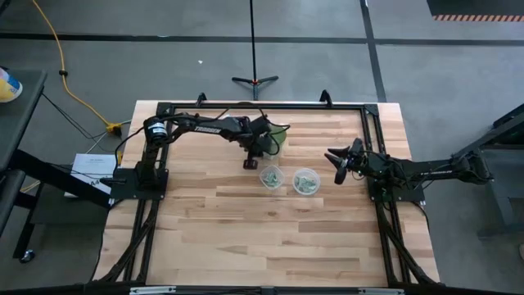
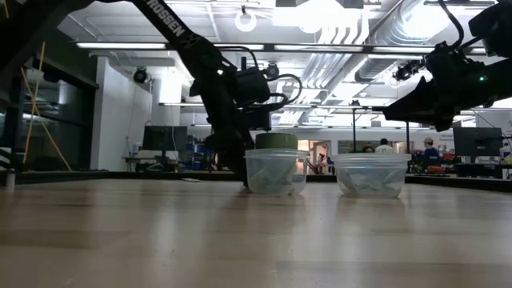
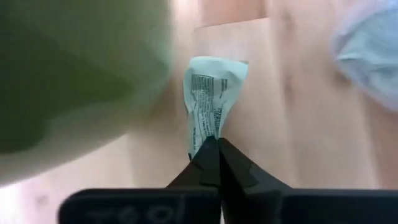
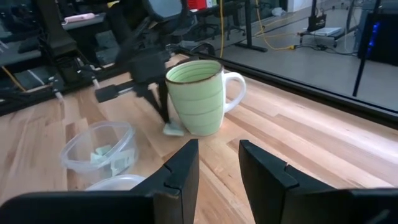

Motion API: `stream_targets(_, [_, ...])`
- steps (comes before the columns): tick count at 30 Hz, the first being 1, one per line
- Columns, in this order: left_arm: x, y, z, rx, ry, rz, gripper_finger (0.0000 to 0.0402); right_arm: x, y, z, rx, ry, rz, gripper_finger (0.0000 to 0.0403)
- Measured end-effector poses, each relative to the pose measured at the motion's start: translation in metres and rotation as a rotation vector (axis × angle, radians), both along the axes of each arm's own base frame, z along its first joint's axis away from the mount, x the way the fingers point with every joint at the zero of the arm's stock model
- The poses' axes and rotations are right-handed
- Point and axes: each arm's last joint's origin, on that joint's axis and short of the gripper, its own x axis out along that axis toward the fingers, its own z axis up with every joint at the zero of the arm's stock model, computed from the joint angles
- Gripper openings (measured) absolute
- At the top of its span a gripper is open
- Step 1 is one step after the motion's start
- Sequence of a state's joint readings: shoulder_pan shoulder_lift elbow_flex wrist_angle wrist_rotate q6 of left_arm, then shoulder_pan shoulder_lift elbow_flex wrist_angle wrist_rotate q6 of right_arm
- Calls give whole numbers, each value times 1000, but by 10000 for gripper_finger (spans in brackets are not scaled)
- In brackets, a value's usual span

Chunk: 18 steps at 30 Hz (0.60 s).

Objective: Pick and place items into bin
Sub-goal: Put the stevia packet into the left transparent bin

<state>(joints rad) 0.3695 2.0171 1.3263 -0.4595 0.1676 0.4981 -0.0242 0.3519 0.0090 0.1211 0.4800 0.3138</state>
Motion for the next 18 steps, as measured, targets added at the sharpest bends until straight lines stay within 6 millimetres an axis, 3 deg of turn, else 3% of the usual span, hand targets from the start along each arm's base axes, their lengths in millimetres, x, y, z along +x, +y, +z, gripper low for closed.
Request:
stream_targets(7, [-3,-3,3,31,51,16,41,0,0,0,4,1,18,106])
stream_targets(10, [-3,-7,8,38,46,4,20,0,1,0,5,1,19,106])
stream_targets(18, [-10,-10,27,122,92,43,24,0,1,0,7,-4,30,106])
